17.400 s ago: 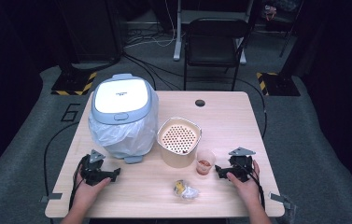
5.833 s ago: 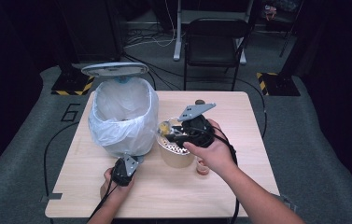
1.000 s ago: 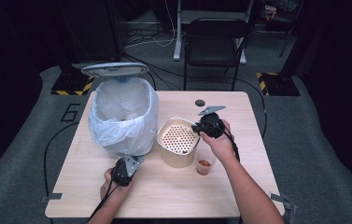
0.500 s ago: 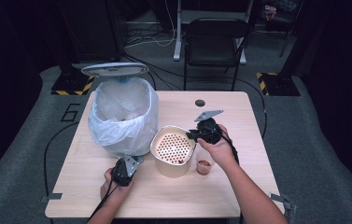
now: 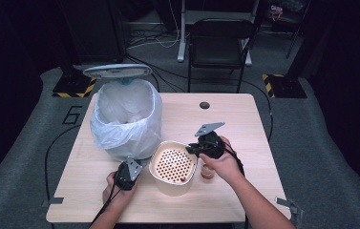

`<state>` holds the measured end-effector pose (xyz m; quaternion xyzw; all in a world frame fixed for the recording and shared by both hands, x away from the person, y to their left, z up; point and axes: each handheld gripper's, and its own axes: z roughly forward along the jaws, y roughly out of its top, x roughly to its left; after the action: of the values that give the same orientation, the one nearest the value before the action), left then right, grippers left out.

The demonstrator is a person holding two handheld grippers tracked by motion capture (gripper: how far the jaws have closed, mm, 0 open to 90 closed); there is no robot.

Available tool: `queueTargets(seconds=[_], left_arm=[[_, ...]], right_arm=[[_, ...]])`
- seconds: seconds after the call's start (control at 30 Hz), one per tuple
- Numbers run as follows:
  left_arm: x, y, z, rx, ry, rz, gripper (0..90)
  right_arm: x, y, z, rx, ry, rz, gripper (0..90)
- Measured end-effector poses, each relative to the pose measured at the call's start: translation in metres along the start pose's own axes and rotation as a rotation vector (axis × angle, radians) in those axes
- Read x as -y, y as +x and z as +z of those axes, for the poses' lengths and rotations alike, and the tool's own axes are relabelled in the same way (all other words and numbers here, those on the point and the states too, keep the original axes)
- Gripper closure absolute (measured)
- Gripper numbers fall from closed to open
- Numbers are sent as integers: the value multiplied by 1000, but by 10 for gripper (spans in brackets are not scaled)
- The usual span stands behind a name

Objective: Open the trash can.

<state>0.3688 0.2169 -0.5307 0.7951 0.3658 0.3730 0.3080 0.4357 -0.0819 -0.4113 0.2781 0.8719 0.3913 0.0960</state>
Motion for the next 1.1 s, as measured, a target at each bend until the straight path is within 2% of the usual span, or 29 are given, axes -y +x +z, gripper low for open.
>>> queueTargets(seconds=[0.2,0.23,0.27,0.3,0.4,0.53,0.7,0.83,0.87,0.9,1.03,1.1], left_arm=[[0,0,0,-3,-3,-4,900],[0,0,0,-3,-4,-5,900],[0,0,0,-1,1,1,899],[0,0,0,0,0,1,899],[0,0,0,-1,1,2,899],[0,-1,0,2,3,2,899],[0,-1,0,-1,2,4,900],[0,0,0,-1,2,4,900],[0,-1,0,-9,-2,4,899],[0,-1,0,-4,1,3,899],[0,-1,0,-10,-4,3,900],[0,0,0,-2,2,4,900]], right_arm=[[9,11,-6,-29,-4,7,806],[11,11,-7,-38,-8,13,778],[12,11,-8,-41,-21,14,714],[14,12,-11,-36,-48,48,670],[15,11,-20,-23,-102,72,578],[16,9,-36,-4,-163,82,468],[24,4,-52,44,-188,94,368],[35,-3,-61,58,-190,104,296],[42,-6,-65,66,-193,130,260],[42,-6,-65,66,-193,130,260],[58,-13,-72,38,-221,191,175],[65,-15,-73,41,-232,216,125]])
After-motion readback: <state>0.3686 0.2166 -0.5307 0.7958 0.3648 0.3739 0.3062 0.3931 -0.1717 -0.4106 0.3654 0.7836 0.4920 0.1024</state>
